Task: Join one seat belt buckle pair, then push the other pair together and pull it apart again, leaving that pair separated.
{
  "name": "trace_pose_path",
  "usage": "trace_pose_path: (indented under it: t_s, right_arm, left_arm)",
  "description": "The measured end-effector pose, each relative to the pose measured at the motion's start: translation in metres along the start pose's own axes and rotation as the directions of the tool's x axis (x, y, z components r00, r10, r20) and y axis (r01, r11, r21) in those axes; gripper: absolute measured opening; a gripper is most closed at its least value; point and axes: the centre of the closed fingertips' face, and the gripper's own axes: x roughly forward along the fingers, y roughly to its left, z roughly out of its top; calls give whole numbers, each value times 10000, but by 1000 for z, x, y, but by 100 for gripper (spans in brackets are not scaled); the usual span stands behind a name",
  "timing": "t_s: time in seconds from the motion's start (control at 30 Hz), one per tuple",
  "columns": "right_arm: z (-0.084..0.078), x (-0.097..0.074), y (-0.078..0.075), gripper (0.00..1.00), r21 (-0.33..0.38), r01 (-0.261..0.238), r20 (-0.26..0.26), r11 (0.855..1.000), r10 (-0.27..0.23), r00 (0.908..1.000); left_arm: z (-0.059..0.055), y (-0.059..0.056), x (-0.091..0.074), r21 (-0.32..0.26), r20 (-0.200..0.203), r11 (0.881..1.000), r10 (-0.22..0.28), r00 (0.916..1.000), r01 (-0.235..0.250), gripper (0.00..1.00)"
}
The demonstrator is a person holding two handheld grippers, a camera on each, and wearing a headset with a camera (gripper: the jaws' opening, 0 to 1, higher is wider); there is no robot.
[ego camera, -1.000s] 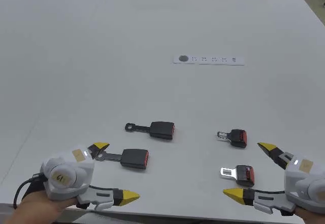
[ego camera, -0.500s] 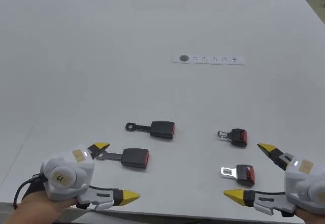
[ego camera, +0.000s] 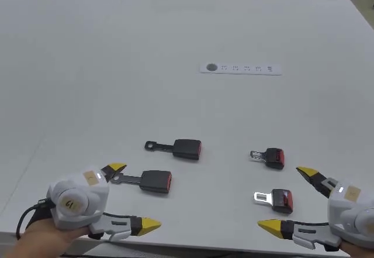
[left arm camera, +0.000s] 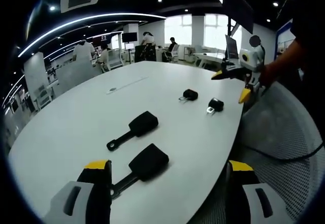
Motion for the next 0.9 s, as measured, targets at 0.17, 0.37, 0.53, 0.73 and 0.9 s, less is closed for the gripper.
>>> trace_pose_path:
  t_s: [0.17,0.37,0.53,0.73,0.9]
  right_arm:
    - [0,0,2,96,-33,-17,-3,10000,17,10000]
    - [-1,1,1,96,-29,-30,-30,10000,30,10000]
    - [-1,1,1,96,-39,-37,-49,10000,36,10000]
    - [-1,2,0,95,-40,-53,-54,10000,53,10000]
    - [-1,3,0,95,-26,-73,-78,10000,73,9999]
  left_arm:
    - [0,0,-1,-80,50,10000,41,10000,-41,96]
    - [0,1,-2,-106,51,9999,68,10000,-67,95]
    - [-1,0,-1,-103,45,9999,62,10000,-62,95]
    - [-1,1,-1,-129,60,9999,69,10000,-68,95]
    - [-1,3,0,-144,48,9999,78,10000,-77,95]
